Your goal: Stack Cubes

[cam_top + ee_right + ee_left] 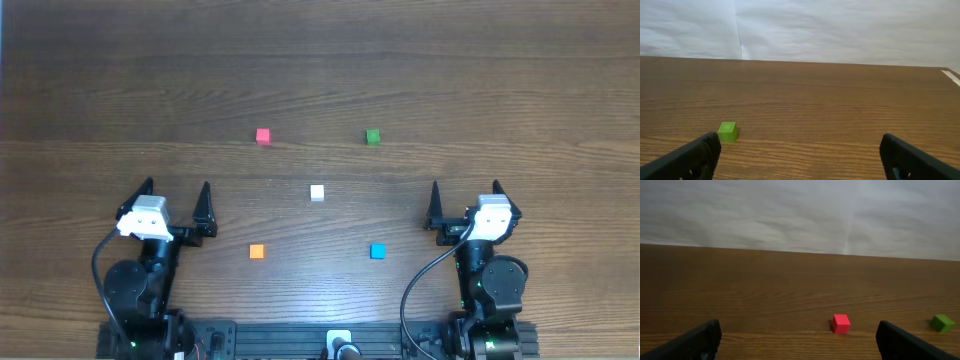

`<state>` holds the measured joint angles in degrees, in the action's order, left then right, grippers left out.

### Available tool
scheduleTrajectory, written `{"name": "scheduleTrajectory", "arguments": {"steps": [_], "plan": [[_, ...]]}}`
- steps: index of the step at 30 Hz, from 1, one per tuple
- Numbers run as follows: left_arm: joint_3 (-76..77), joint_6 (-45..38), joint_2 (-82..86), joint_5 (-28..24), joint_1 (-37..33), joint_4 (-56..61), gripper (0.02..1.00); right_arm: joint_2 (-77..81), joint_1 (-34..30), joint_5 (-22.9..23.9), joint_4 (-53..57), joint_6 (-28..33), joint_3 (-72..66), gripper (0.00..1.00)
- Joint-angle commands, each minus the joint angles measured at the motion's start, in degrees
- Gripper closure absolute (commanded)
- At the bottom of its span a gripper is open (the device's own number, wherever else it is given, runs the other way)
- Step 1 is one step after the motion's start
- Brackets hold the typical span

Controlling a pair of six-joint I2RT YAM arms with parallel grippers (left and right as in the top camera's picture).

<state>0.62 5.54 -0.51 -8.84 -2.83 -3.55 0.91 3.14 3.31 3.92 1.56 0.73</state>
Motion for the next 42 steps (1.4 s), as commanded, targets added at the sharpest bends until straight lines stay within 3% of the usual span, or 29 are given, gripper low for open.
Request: {"name": "scheduleTrajectory", "arguments": {"steps": [1,17,23,26,34,42], "plan": [[-0.3,-0.8,0.1,-0.5,0.3,0.0,0.018,-0.6,-0.3,-0.5,0.1,-0.2,-0.4,0.007],[-0.3,1.3,-1.4,-1.6,1.0,0.8,0.020,-0.6,-0.3,-0.5,0.1,-0.2,-0.4,0.007],[7.4,5.2,-17.8,-2.1,4.3,2.4,0.020,-0.6,-0.3,-0.5,0.1,-0.2,-0.4,0.009],[15.8,5.6,-29.9,-3.2,5.8,1.0,0.020,-0.6,-0.3,-0.5,0.1,-0.2,-0.4,0.007],[56.6,6.1,-70.8,-3.1,11.1,-22.9,0.038,-0.6,-0.3,-0.5,0.1,-0.2,-0.4,0.007],[87.4,6.1,-98.9,-3.1,15.8,-42.6,0.042,-0.6,-0.3,-0.5,0.1,-0.2,-0.4,0.007]]}}
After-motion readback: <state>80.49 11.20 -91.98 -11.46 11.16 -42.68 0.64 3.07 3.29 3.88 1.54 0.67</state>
